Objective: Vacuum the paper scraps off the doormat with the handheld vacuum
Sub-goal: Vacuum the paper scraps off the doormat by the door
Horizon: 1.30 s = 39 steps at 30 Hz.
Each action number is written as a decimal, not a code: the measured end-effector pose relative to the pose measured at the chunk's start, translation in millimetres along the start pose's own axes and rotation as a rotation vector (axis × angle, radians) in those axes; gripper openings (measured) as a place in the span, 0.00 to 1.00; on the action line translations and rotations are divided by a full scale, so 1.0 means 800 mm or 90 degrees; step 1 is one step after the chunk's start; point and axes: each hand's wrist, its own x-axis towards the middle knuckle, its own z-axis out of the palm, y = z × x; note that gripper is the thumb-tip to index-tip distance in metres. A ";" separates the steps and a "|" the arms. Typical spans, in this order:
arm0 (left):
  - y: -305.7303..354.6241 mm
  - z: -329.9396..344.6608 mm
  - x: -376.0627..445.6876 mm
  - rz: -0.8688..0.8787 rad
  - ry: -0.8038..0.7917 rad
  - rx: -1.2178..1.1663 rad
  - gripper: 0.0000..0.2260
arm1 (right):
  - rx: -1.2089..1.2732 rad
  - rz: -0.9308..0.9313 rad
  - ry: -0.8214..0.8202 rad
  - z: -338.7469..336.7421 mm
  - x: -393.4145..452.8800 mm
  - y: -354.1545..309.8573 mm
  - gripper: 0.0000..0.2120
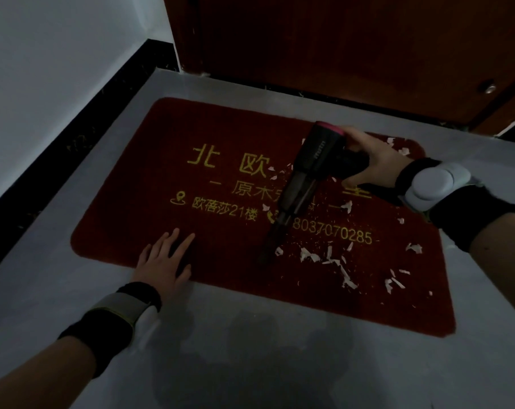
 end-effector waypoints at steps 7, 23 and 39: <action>-0.001 0.001 0.000 0.000 0.002 -0.010 0.29 | 0.039 -0.016 0.211 -0.005 0.005 0.010 0.43; 0.001 0.002 0.000 -0.007 0.007 -0.007 0.29 | 0.074 -0.028 -0.028 0.038 0.003 -0.009 0.42; 0.003 0.004 -0.001 -0.010 0.008 -0.027 0.29 | 0.073 0.006 0.300 0.032 0.010 0.005 0.47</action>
